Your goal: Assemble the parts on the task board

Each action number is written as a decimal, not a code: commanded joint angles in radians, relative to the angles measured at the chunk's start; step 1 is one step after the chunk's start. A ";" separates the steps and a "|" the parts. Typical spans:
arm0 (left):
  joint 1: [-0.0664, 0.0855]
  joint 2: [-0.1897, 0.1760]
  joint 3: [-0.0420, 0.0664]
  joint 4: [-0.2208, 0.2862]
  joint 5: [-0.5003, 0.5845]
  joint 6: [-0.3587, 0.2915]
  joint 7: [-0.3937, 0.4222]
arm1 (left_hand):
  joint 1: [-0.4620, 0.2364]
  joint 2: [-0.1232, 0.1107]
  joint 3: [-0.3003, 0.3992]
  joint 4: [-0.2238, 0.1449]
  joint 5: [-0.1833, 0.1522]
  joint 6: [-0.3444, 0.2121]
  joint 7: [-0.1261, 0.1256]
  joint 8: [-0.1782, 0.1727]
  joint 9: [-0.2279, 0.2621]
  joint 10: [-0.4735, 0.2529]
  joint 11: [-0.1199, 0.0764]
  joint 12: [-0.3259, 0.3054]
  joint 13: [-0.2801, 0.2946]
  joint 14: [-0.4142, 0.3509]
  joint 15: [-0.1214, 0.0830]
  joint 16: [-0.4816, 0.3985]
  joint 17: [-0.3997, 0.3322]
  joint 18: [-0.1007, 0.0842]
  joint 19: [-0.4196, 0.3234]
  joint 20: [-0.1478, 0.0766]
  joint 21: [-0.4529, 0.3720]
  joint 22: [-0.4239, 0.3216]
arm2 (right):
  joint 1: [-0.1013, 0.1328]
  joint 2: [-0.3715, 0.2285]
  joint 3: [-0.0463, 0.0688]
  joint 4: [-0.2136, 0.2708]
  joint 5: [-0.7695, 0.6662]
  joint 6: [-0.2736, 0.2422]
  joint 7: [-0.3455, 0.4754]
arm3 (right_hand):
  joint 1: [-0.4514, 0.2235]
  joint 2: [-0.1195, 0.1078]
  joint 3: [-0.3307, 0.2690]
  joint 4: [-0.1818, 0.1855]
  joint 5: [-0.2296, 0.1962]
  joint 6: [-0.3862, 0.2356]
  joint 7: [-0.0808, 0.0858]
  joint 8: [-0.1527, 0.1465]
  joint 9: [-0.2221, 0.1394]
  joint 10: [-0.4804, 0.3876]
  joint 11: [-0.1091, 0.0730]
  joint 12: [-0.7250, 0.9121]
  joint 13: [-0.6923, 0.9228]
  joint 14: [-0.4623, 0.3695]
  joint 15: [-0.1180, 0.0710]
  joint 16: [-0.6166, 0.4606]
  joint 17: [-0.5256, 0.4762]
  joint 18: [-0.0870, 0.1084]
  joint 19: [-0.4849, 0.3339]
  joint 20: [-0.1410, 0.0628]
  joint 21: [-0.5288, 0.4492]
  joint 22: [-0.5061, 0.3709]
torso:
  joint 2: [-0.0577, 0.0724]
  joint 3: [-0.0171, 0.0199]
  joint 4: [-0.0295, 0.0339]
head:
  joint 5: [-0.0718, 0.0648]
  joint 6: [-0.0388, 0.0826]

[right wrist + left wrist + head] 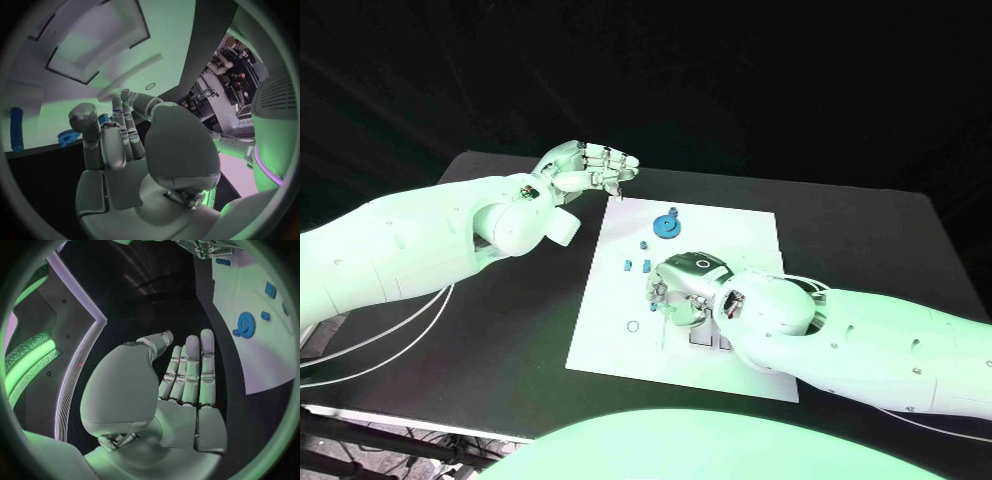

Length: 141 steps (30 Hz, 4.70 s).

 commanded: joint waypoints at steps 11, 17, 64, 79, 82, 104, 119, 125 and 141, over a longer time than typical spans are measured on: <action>0.001 -0.002 0.000 0.002 -0.002 0.013 0.005 | 0.007 0.001 -0.006 -0.003 0.000 -0.007 0.003 0.001 -0.002 -0.012 0.002 0.006 -0.002 -0.006 0.000 -0.007 -0.002 0.006 -0.001 0.005 -0.004 0.001 | 0.013 -0.068 0.004 0.048 0.032 -0.103 0.009 | 0.009 -0.004 -0.004 -0.005 0.000 -0.007 0.000 -0.004 0.003 -0.003 -0.003 0.005 -0.003 0.027 0.008 0.006 0.000 0.006 -0.004 0.001 -0.009 -0.003 | -0.001 -0.0008 -0.0007 | -0.004 0.000; 0.001 -0.005 0.000 0.004 0.001 0.015 0.009 | 0.007 0.000 -0.006 -0.003 0.000 -0.007 0.003 0.001 -0.002 -0.012 0.002 0.006 -0.002 -0.006 0.000 -0.008 -0.003 0.006 -0.001 0.005 -0.005 0.001 | 0.055 -0.150 0.018 0.104 0.134 -0.115 0.024 | 0.001 -0.014 -0.009 -0.003 -0.001 -0.016 0.005 -0.009 0.003 -0.009 0.001 0.008 -0.005 0.024 0.011 0.003 -0.011 0.008 -0.010 0.003 -0.023 -0.014 | -0.002 -0.0020 -0.0011 | -0.018 0.000; 0.001 -0.007 -0.002 0.006 0.008 0.026 0.017 | 0.005 -0.002 -0.010 -0.001 0.000 -0.009 0.002 0.001 -0.003 -0.014 0.002 0.008 -0.003 -0.008 0.000 -0.008 -0.003 0.006 -0.003 0.006 -0.006 0.000 | 0.091 -0.232 0.027 0.010 0.165 0.084 0.000 | 0.274 0.062 -0.395 0.367 0.012 0.010 -0.008 -0.073 0.033 -0.098 -0.009 0.225 -0.015 0.025 0.004 0.044 0.002 0.002 0.042 0.000 -0.071 0.001 | -0.002 -0.0022 -0.0012 | -0.053 0.008; 0.001 -0.005 -0.002 0.004 0.008 0.027 0.017 | 0.005 0.000 -0.012 0.000 0.000 -0.009 0.002 0.002 -0.004 -0.015 0.002 0.011 -0.004 -0.008 0.001 -0.009 -0.004 0.006 -0.004 0.006 -0.007 0.000 | 0.085 -0.216 0.027 0.008 0.158 0.059 0.003 | 0.213 -0.001 -0.226 0.347 0.007 0.036 -0.010 -0.073 0.043 -0.041 -0.015 0.169 -0.011 0.026 0.002 0.048 0.010 0.000 0.045 -0.002 -0.060 0.024 | -0.002 -0.0020 -0.0013 | -0.053 0.007; 0.001 -0.006 -0.002 0.004 0.008 0.026 0.017 | 0.005 0.000 -0.012 0.000 0.000 -0.009 0.002 0.002 -0.004 -0.015 0.002 0.011 -0.004 -0.008 0.001 -0.009 -0.004 0.006 -0.004 0.006 -0.007 0.000 | 0.083 -0.213 0.026 0.006 0.157 0.041 0.000 | 0.214 0.002 -0.202 0.334 0.007 0.045 -0.014 -0.067 0.048 -0.023 -0.019 0.169 -0.010 0.027 -0.002 0.049 0.013 -0.001 0.048 -0.005 -0.054 0.031 | -0.002 -0.0021 -0.0008 | -0.054 0.008; 0.001 -0.008 -0.002 0.006 0.011 0.019 0.016 | 0.006 0.001 -0.013 0.001 0.001 -0.009 0.002 0.002 -0.004 -0.016 0.002 0.013 -0.004 -0.008 0.000 -0.009 -0.004 0.006 -0.004 0.006 -0.008 -0.001 | 0.075 -0.215 0.026 0.056 0.061 -0.065 -0.061 | 0.129 0.014 -0.059 0.226 0.004 0.082 -0.042 0.021 0.133 0.085 -0.052 0.171 0.016 0.036 -0.029 0.061 0.042 -0.009 0.068 -0.030 -0.012 0.080 | -0.002 -0.0017 -0.0024 | -0.051 0.010; 0.001 -0.005 -0.002 0.005 0.012 0.020 0.017 | 0.005 0.003 -0.013 0.002 0.001 -0.009 0.002 0.002 -0.004 -0.017 0.002 0.013 -0.004 -0.008 0.001 -0.009 -0.004 0.006 -0.004 0.007 -0.008 -0.001 | 0.113 -0.246 0.034 0.174 0.097 -0.167 -0.020 | 0.110 0.007 -0.045 0.214 0.004 0.079 -0.045 0.034 0.150 0.090 -0.054 0.168 0.021 0.038 -0.031 0.065 0.055 -0.012 0.074 -0.032 0.001 0.092 | -0.002 -0.0022 -0.0015 | -0.046 0.012; 0.001 -0.004 -0.002 0.005 0.013 0.021 0.017 | 0.005 0.003 -0.013 0.002 0.001 -0.009 0.002 0.002 -0.004 -0.017 0.002 0.013 -0.004 -0.008 0.001 -0.009 -0.004 0.006 -0.004 0.007 -0.008 -0.001 | 0.102 -0.209 0.035 0.186 0.115 -0.169 0.000 | 0.109 0.008 -0.043 0.211 0.004 0.078 -0.045 0.035 0.152 0.091 -0.054 0.167 0.021 0.038 -0.031 0.065 0.054 -0.011 0.072 -0.032 -0.003 0.089 | -0.002 -0.0034 -0.0015 | -0.047 0.011; 0.001 0.002 -0.002 0.005 0.015 0.021 0.016 | 0.005 0.004 -0.014 0.003 0.001 -0.010 0.003 0.002 -0.005 -0.019 0.002 0.015 -0.005 -0.008 0.001 -0.008 -0.005 0.006 -0.004 0.007 -0.008 -0.001 | 0.025 -0.072 0.029 0.156 0.145 -0.148 0.070 | 0.106 0.008 -0.037 0.202 0.003 0.073 -0.043 0.038 0.158 0.089 -0.053 0.164 0.023 0.037 -0.031 0.062 0.046 -0.008 0.066 -0.033 -0.017 0.081 | -0.002 -0.0033 0.0006 | -0.026 0.004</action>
